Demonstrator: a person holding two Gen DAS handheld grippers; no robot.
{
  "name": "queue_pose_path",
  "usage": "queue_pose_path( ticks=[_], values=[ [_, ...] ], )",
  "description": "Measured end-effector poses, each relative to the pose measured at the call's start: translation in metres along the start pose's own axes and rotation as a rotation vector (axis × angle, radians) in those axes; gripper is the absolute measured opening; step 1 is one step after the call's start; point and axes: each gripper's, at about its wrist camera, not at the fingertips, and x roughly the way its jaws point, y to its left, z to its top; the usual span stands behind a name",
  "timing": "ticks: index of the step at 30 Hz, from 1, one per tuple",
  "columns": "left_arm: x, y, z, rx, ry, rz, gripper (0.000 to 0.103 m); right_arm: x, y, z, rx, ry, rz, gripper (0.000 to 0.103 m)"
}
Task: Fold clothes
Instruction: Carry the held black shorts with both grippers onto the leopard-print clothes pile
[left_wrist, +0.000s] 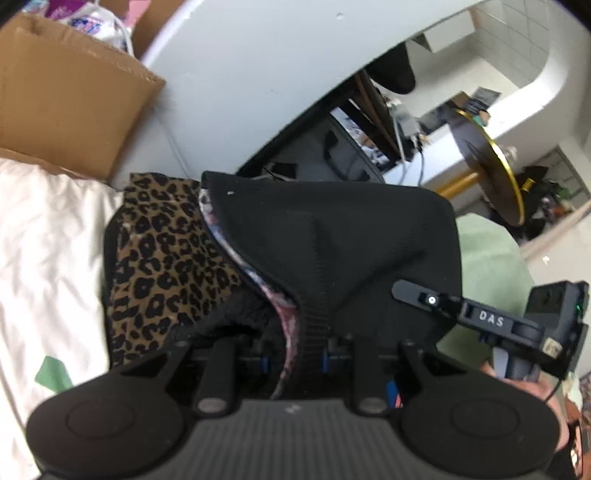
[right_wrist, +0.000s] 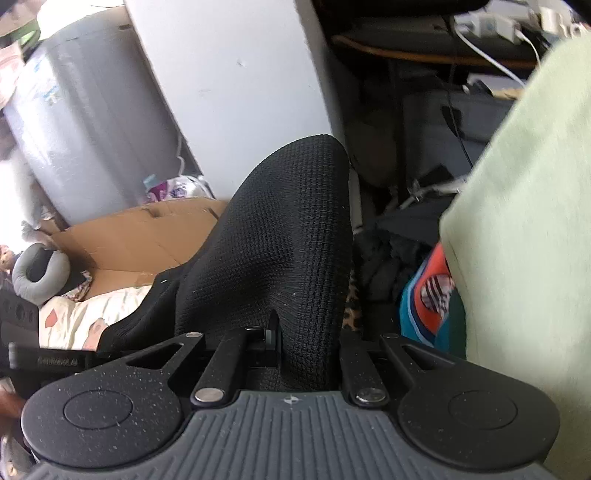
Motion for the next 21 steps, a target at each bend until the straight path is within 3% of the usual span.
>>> queue_pose_path(
  ticks=[6, 8, 21],
  values=[
    [0.019, 0.025, -0.002, -0.015, 0.02, -0.035, 0.025, 0.022, -0.003, -0.012, -0.023, 0.016, -0.035, 0.009],
    [0.024, 0.033, -0.001, -0.043, -0.018, -0.027, 0.025, 0.033, -0.008, -0.014, -0.009, 0.025, -0.03, 0.009],
    [0.054, 0.07, 0.023, 0.031, -0.043, 0.056, 0.025, 0.11, -0.032, -0.014, 0.043, -0.025, -0.025, 0.012]
  ],
)
